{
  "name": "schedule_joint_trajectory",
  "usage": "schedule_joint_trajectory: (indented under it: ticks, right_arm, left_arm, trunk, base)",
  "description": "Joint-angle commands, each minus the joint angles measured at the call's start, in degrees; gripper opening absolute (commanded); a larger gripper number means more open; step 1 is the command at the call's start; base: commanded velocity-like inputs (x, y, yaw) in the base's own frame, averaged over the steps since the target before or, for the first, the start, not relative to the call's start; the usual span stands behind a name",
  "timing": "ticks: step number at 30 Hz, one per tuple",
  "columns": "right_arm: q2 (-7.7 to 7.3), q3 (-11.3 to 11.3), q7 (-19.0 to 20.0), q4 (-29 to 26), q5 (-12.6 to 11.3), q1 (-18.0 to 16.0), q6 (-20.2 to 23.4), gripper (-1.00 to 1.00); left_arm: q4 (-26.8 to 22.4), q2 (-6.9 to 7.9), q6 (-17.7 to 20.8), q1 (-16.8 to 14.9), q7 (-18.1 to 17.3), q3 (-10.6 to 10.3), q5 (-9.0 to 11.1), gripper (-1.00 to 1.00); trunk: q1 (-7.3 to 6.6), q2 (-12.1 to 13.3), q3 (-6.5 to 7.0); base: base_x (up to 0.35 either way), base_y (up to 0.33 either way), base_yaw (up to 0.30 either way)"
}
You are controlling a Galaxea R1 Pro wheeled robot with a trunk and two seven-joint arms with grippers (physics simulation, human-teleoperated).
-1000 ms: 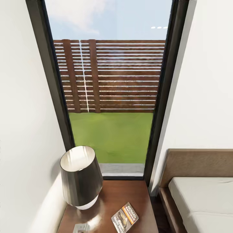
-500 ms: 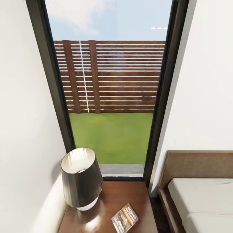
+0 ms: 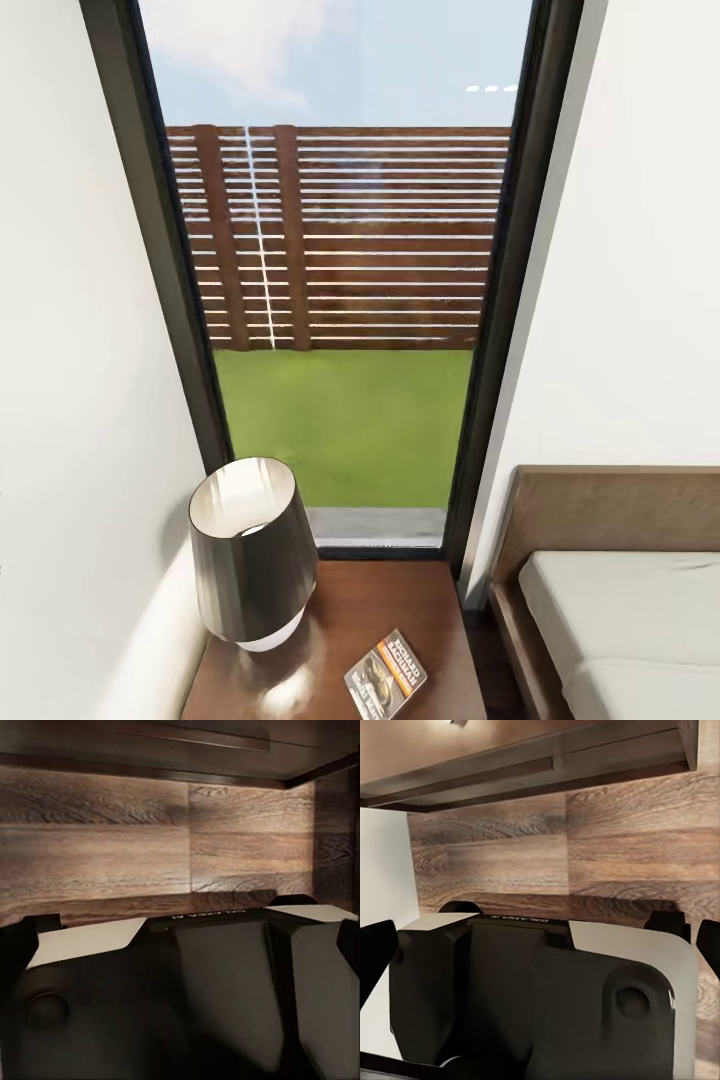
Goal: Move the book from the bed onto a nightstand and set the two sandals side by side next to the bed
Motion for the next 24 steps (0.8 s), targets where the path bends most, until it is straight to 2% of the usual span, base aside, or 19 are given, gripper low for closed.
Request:
schedule_joint_trajectory:
  ticks: [1, 4, 7, 9, 17, 24]
  right_arm:
    - [0.01, 0.14, 0.26, 0.18, -0.53, -0.09, 0.13, 1.0]
    - [0.44, 0.14, 0.26, 0.18, -0.53, -0.08, 0.13, 1.0]
    - [1.48, 0.14, 0.29, 0.18, -0.53, -0.09, 0.13, 1.0]
    - [2.89, 0.13, 0.27, 0.18, -0.53, -0.08, 0.13, 1.0]
    - [5.01, 0.1, 0.28, 0.18, -0.53, -0.07, 0.13, 1.0]
    - [5.24, 0.06, 0.26, 0.14, -0.53, -0.08, 0.13, 1.0]
  left_arm:
    - [-0.05, 0.0, -0.15, -0.03, -0.23, 0.37, -0.27, 1.0]
    - [-0.27, -0.02, -0.13, -0.02, -0.23, 0.21, -0.29, 1.0]
    - [-0.24, -0.07, -0.13, -0.02, -0.23, 0.15, -0.29, 1.0]
    - [-0.09, -0.14, -0.09, -0.02, -0.23, 0.07, -0.29, 1.0]
    - [-0.2, -0.19, -0.06, -0.01, -0.23, 0.03, -0.34, 1.0]
    - [-0.13, -0.19, -0.06, -0.01, -0.23, 0.0, -0.35, 1.0]
  trunk:
    - [0.0, -0.05, -0.07]
    - [0.0, -0.05, -0.07]
    - [0.0, -0.05, -0.07]
    - [0.0, -0.05, -0.07]
    - [0.0, -0.05, -0.07]
    - [0.0, -0.05, -0.07]
  base:
    - [0.0, 0.0, 0.0]
    - [0.0, 0.0, 0.0]
    - [0.0, 0.0, 0.0]
    - [0.0, 0.0, 0.0]
    - [0.0, 0.0, 0.0]
    - [0.0, 0.0, 0.0]
